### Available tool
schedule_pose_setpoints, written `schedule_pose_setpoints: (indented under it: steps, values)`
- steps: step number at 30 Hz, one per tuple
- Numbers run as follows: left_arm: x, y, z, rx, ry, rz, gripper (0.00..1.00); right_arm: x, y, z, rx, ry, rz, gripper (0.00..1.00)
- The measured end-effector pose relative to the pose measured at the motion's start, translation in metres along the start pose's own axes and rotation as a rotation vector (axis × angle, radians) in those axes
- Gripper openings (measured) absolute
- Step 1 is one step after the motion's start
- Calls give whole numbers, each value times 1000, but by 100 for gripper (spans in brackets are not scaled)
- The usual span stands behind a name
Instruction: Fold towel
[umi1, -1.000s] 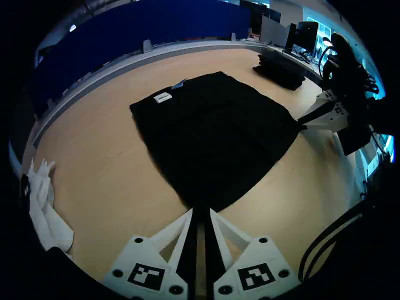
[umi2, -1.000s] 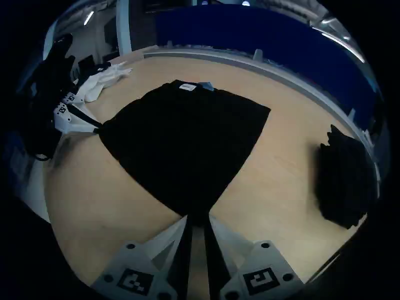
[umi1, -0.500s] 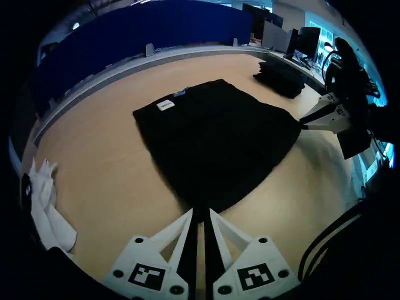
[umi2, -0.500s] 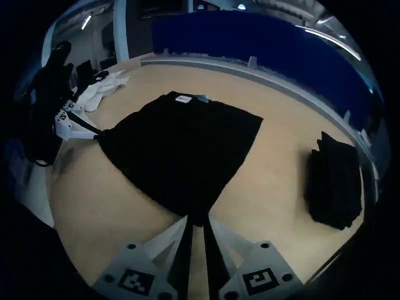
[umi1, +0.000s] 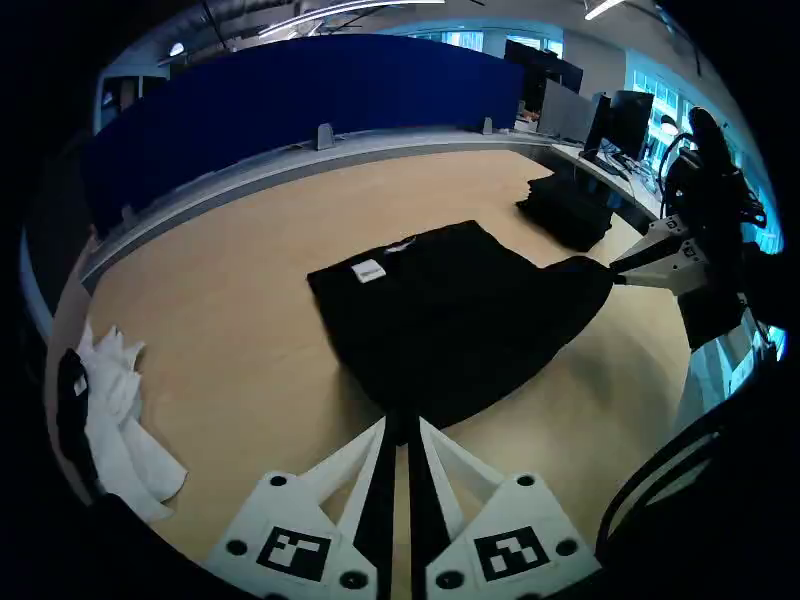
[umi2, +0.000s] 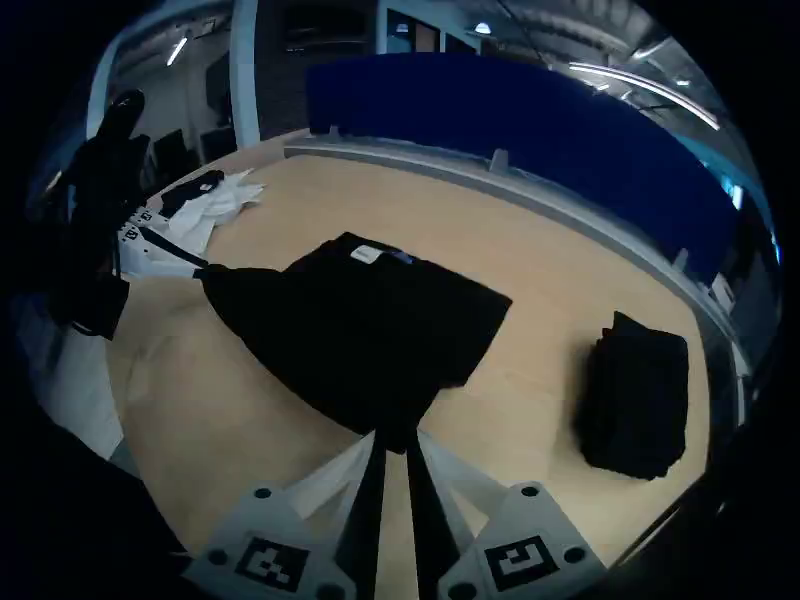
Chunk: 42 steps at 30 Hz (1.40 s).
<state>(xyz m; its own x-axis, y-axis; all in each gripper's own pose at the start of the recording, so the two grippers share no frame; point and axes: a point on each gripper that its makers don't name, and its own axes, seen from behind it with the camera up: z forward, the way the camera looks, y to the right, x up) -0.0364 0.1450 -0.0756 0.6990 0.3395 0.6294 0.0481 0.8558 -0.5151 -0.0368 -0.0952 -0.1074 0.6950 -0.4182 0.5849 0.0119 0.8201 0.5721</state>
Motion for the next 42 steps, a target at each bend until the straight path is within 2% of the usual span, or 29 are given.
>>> schedule_pose_setpoints:
  steps: [9, 15, 23, 29, 42]
  values:
    - [27, 1, -27, 0, 41, -38, 8, 24, -3, -29, 8, 20, -2, 14]
    - [37, 0, -36, 3, 60, -59, 8, 32, -6, -40, 10, 30, 6, 14]
    - [36, -1, -33, 2, 55, -66, 8, 27, -5, -36, 7, 5, 3, 14]
    - [43, -7, -25, 8, 53, -85, 8, 27, 4, -26, 0, -25, 18, 14]
    - [59, -27, 17, 30, 30, -114, 8, 41, 40, 15, -14, -59, 26, 14]
